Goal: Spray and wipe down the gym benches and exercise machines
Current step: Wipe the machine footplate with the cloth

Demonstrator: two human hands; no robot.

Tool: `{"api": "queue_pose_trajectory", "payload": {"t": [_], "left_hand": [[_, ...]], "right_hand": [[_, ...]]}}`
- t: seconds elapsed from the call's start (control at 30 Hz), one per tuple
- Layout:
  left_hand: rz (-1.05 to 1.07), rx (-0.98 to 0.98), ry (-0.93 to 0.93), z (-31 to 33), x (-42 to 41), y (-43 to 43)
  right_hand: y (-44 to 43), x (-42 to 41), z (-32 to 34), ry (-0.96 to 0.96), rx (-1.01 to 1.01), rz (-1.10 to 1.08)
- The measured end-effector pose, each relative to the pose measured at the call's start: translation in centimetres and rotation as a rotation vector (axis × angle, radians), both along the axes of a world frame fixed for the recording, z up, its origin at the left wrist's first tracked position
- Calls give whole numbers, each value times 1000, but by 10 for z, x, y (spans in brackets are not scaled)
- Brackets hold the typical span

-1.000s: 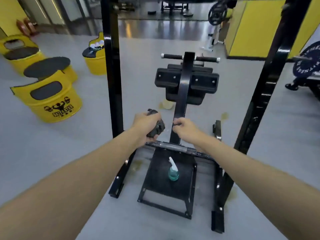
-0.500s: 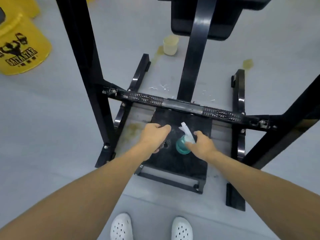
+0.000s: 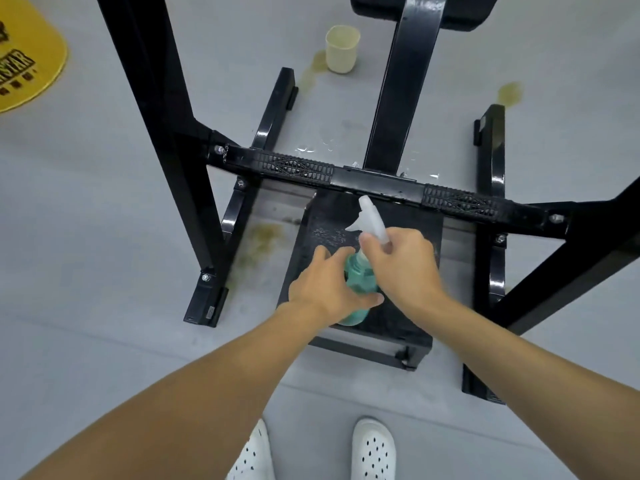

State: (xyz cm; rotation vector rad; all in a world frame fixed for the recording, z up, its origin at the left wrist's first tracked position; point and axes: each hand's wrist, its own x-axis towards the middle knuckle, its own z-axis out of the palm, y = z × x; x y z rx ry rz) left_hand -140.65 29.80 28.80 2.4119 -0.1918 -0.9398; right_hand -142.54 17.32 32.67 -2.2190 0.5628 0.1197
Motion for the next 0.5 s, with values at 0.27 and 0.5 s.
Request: {"api": "queue_pose_trajectory", "payload": {"t": [0.27, 0.5], "left_hand": [[-134, -289, 300, -5, 7, 25], [-308, 4, 511, -5, 8, 51]], "right_hand": [[20, -24, -23, 41, 362, 127], [36, -21, -56, 231, 319, -86]]}}
